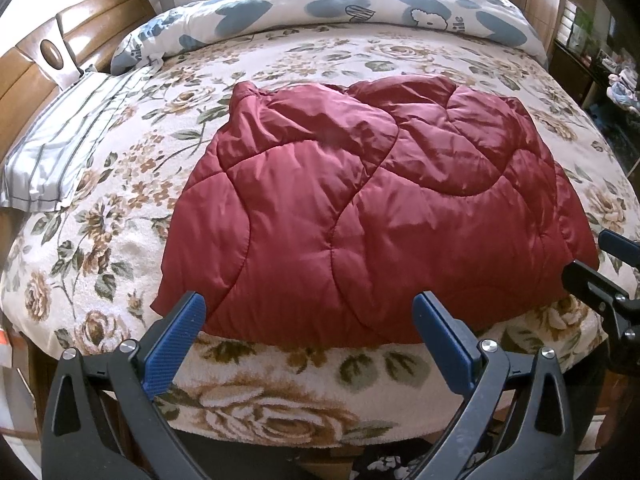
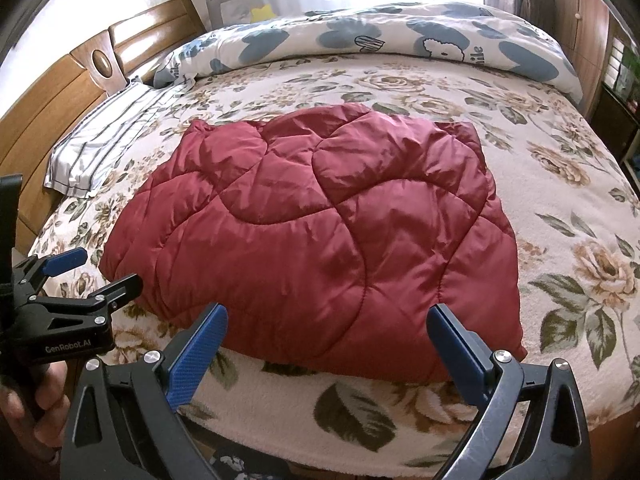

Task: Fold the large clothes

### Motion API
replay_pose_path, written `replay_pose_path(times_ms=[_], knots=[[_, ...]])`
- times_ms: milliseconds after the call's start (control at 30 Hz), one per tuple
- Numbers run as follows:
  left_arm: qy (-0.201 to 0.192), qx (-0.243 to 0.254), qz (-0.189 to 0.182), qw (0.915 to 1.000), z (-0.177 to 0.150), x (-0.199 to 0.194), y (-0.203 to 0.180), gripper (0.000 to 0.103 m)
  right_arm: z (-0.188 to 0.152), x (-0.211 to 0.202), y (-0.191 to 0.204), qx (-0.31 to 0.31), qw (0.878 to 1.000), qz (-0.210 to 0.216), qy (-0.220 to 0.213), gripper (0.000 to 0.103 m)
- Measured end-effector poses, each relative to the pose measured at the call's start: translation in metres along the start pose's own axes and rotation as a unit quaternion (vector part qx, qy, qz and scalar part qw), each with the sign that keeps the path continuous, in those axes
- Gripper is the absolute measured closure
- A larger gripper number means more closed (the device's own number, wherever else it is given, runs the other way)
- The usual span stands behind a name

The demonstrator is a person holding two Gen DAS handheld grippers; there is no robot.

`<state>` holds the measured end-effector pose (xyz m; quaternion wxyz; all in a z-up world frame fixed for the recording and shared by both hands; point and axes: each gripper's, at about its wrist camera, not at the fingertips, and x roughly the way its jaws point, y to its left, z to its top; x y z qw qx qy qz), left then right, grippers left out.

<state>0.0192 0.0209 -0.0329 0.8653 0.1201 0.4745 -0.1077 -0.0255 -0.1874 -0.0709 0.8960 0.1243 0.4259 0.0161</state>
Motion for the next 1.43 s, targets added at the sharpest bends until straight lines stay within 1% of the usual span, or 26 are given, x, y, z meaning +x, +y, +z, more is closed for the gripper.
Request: replay_pose_path(times_ms=[800, 1200, 1267, 1433], knots=[[-0.001, 0.002, 0.001, 1.0, 0.0037, 0.0011, -0.002, 0.0, 0.002, -0.0004, -0.0033, 0.004, 1.0, 0.0, 0.001, 0.002], [-0.002, -0.007, -0.01, 0.9999, 0.0066, 0.0063, 0.0015, 0.0, 0.0007, 0.004, -0.0049, 0.008, 1.0, 0.001, 0.001, 0.002], [-0.002, -0.003, -0.008, 1.0, 0.0072, 0.0069, -0.0005, 0.0, -0.0006, 0.006, -0.0046, 0.008, 1.0, 0.003, 0.001, 0.002], [-0.005, 0.003, -0.018, 0.9998, 0.0071, 0.0077, -0.0055, 0.0, -0.0002, 0.0051, -0.0034, 0.007, 1.0, 0.007, -0.002, 0.002]])
